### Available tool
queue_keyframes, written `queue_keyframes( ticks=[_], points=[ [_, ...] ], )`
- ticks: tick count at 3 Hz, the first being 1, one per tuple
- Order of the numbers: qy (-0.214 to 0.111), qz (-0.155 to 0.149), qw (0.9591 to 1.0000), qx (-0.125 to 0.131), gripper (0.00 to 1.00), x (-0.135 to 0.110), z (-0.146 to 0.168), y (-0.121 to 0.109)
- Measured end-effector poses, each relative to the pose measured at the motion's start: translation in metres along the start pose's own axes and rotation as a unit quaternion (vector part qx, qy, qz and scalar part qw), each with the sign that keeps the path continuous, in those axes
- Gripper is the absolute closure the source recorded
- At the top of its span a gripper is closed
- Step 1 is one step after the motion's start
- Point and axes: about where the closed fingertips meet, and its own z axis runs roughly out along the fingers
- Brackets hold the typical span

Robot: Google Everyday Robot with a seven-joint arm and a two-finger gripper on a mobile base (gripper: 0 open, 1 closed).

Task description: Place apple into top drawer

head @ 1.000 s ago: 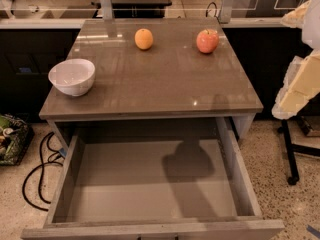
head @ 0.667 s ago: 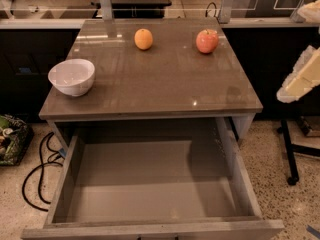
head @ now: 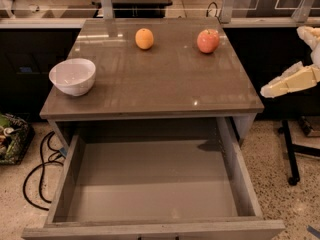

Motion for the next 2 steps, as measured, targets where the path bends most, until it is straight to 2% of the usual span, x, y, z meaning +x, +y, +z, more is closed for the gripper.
queue_keyframes(
  ticks=[1, 2],
  points=[
    [-0.111, 0.040, 0.9916, 0.052, 0.00, -0.015, 0.016, -0.035],
    [-0.155, 0.050, 0.9836, 0.078, 0.00, -0.045, 0.015, -0.064]
  ],
)
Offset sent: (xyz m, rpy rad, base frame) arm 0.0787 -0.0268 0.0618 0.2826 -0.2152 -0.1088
